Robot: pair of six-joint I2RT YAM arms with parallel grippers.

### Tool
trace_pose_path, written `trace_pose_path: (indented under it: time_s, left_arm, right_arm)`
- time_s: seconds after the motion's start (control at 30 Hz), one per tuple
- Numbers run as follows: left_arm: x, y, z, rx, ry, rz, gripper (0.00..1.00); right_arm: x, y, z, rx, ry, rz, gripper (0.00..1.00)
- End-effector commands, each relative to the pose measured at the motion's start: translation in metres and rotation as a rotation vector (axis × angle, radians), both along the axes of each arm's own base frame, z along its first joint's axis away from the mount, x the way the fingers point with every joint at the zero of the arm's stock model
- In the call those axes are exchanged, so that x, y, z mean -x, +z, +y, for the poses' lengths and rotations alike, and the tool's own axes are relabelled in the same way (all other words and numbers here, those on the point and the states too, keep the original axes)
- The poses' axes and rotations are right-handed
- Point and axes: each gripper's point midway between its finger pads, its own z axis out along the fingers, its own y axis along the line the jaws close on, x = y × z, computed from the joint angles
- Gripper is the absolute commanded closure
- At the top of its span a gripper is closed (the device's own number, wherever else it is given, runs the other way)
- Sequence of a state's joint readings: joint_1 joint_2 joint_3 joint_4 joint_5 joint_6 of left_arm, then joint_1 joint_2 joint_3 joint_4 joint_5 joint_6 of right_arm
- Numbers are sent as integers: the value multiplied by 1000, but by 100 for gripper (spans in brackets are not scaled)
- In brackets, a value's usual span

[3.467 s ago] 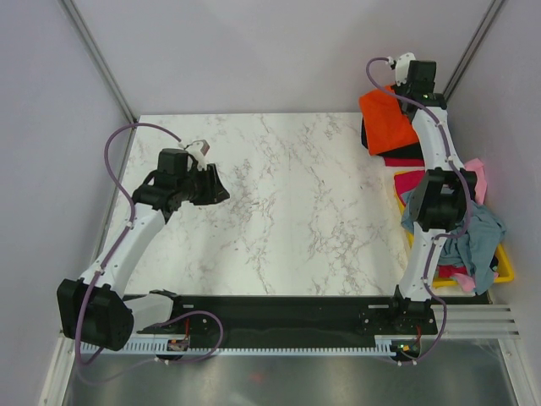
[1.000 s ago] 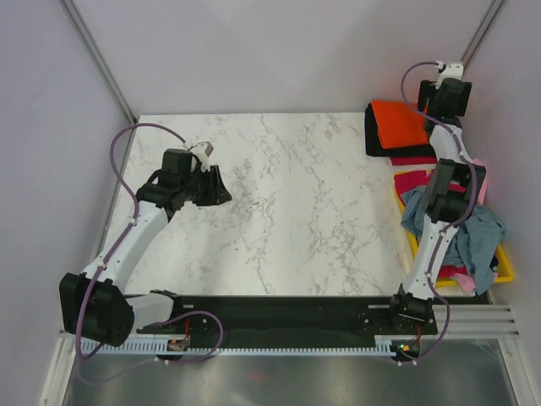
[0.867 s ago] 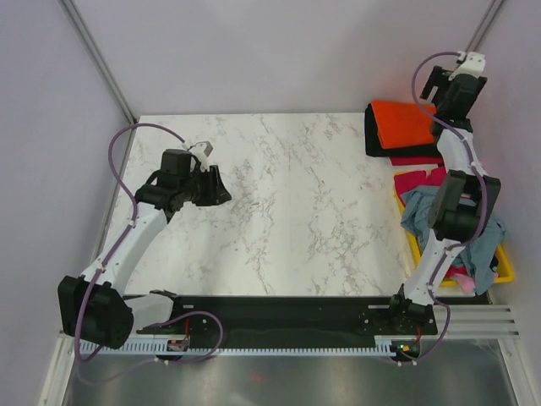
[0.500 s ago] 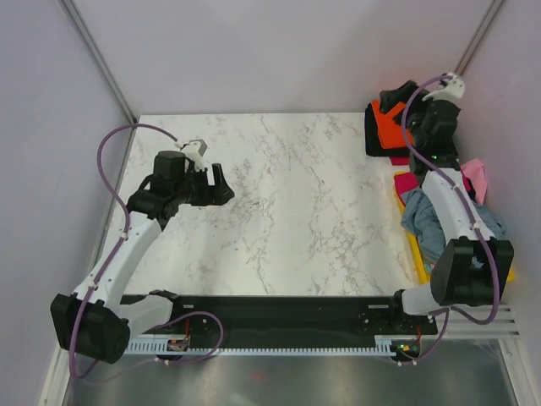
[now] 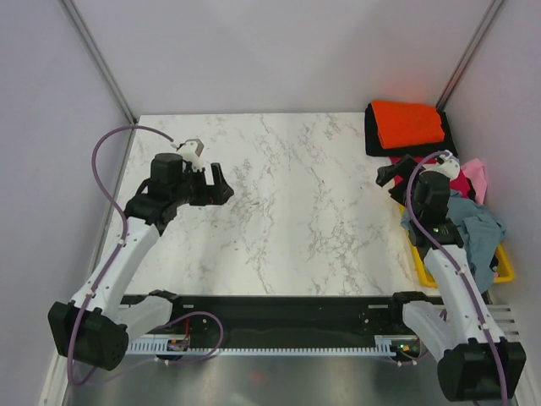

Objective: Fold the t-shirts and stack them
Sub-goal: Reset both grippers

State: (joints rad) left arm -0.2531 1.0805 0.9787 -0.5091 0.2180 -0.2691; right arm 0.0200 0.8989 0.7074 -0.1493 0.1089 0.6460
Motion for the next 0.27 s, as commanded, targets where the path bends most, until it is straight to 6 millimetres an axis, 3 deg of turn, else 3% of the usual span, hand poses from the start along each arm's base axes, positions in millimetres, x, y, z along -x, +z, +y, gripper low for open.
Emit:
trace_pose_path:
  time_s: [0.0,0.1,0.23]
  left_arm:
    - [-13,25,-1,55,39,-130,0]
    - [-12,16,-13,55,-58,-96,0]
    - [-16,14,-11,47,-56,-54,0]
  right_arm:
    - [20,18,-7,11,-35,-80,2]
    - [33,31,-1,27,14,-192,2]
    - [43,40,0,83,44,-187,2]
